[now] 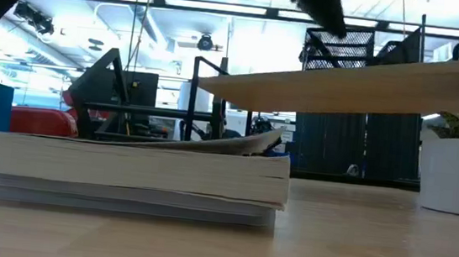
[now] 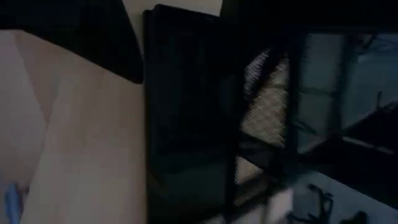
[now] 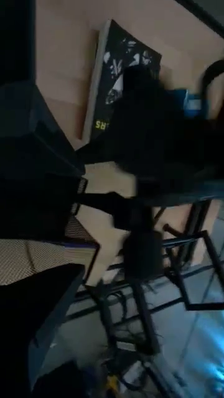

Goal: Stock shelves
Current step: Adjust the shelf, pen holder and book shelf

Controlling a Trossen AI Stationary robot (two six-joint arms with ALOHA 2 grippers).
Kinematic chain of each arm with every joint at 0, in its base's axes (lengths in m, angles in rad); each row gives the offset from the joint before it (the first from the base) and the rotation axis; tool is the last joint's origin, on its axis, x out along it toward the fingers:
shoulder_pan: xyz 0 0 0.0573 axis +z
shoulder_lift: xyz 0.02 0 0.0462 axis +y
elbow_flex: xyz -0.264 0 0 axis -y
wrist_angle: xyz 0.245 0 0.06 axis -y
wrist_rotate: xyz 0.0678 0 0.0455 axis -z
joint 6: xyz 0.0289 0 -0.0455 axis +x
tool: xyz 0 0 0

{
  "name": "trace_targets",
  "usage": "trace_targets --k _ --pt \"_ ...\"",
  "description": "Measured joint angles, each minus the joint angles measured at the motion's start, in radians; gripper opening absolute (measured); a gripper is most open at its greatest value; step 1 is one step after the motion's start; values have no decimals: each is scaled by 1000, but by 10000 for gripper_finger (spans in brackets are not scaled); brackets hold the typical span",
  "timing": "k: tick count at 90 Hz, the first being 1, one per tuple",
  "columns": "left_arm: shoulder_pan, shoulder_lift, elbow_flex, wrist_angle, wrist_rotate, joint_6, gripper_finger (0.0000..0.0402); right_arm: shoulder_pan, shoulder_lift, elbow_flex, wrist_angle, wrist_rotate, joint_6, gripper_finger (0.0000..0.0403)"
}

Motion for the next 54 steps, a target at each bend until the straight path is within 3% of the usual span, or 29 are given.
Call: trace_targets --k 12,22,40,54 --pt "-36 -37 4 -34 -143 -51 185 -54 0 0 -21 -34 29 228" --pt "-55 -68 22 -200 -249 -190 181 -89 0 -8 -48 -92 17 223" --pt "-50 -87 15 -495 -270 -463 167 -106 -8 -71 -115 -149 62 212" --pt "-52 -75 -44 -456 -299 -457 163 -99 -18 -144 -103 -143 123 205"
